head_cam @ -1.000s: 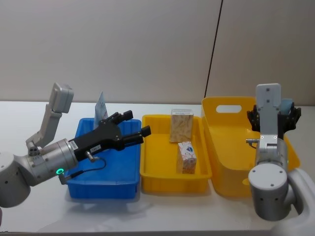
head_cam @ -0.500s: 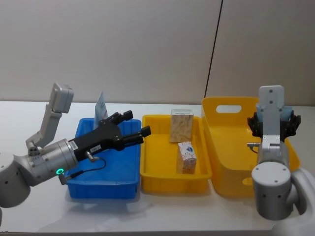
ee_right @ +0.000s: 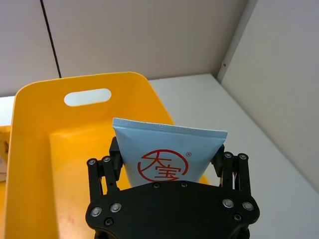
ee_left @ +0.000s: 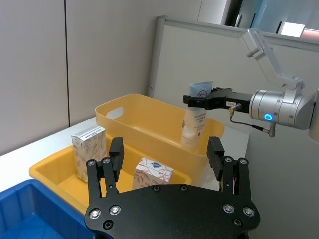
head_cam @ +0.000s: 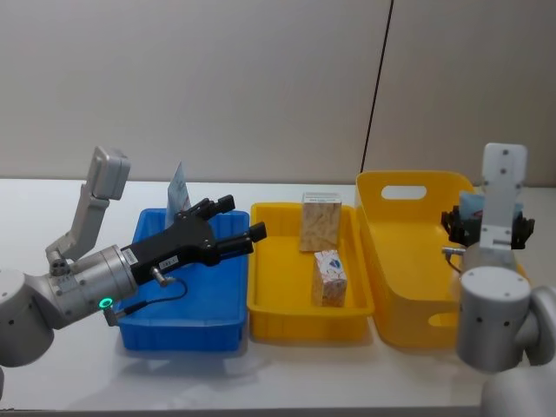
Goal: Bimanual collaborative sorting of washing and personal care products
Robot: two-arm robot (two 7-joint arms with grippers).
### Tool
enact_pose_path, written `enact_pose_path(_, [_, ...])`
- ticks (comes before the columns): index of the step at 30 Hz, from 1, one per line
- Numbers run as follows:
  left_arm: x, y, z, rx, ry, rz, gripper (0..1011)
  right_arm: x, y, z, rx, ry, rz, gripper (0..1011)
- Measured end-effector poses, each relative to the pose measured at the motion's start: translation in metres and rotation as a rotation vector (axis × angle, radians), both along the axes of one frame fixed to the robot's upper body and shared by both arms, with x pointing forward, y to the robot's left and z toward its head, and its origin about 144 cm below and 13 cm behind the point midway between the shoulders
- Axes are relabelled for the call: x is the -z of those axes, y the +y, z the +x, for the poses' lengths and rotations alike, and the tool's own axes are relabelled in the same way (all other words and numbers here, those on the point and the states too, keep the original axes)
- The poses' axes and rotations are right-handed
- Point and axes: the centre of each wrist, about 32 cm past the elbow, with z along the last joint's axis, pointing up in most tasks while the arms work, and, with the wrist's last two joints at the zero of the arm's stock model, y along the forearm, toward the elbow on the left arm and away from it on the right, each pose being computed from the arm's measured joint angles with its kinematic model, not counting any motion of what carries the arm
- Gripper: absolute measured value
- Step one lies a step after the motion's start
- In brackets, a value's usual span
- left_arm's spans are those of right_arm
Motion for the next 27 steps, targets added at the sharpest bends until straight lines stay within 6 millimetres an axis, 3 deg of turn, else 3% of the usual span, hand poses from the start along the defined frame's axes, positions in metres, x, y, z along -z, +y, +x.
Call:
enact_pose_path(11, [0.000, 0.000, 0.000, 0.000, 0.000, 0.000, 1002, -0.020, -0.001, -0.002, -0.008, -0.040, 0.151, 1004])
enact_pose_path(27, [0.000, 0.000, 0.000, 0.000, 0.000, 0.000, 1002, -0.042, 0.007, -0.010, -0.073, -0.205, 0.227, 1004])
